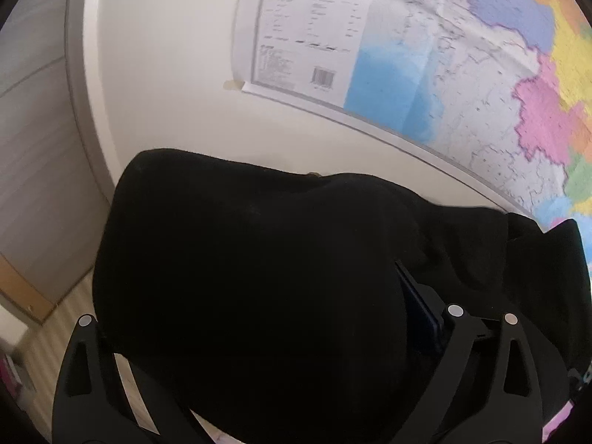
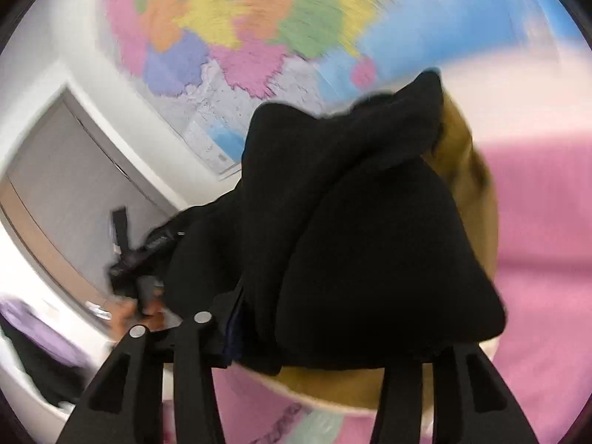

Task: Fold large clothes
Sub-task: 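Lower the black coat onto the mustard clothes stack and open both grippers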

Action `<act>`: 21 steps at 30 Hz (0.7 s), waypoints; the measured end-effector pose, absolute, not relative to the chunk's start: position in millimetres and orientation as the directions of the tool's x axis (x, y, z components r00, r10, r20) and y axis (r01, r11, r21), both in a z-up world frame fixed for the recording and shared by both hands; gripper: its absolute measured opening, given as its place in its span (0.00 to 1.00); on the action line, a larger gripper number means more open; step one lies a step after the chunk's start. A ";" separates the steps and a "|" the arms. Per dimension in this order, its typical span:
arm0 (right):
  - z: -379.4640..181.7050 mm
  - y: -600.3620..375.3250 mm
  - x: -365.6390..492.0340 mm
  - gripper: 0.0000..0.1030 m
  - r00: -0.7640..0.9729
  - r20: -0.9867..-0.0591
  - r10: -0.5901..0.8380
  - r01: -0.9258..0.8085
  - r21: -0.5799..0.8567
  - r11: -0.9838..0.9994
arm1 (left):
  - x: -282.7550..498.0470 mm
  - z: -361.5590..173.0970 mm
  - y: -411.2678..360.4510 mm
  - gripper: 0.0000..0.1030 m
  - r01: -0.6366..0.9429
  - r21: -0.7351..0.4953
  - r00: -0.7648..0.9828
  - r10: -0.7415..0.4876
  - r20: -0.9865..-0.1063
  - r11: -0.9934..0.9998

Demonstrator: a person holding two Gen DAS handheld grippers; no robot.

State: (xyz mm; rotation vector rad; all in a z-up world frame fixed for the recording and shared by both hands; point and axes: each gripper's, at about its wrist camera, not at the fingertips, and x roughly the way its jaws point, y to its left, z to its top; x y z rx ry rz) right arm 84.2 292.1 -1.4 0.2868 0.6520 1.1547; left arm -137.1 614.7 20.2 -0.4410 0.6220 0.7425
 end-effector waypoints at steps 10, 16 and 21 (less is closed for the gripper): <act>38.3 256.3 22.7 0.57 0.267 -0.420 0.867 -0.901 0.211 0.379 | -201.4 63.1 553.5 0.95 -0.759 -0.054 0.584 0.642 -0.498 0.649; 76.3 271.9 10.8 0.57 0.302 -0.337 0.892 -0.935 0.080 0.346 | -195.8 67.4 526.3 0.95 -0.664 -0.025 0.667 0.577 -0.471 0.747; 79.1 324.2 54.0 0.55 0.398 -0.380 0.835 -0.883 0.087 0.461 | -163.2 37.6 538.6 0.95 -0.692 0.016 0.596 0.584 -0.550 0.721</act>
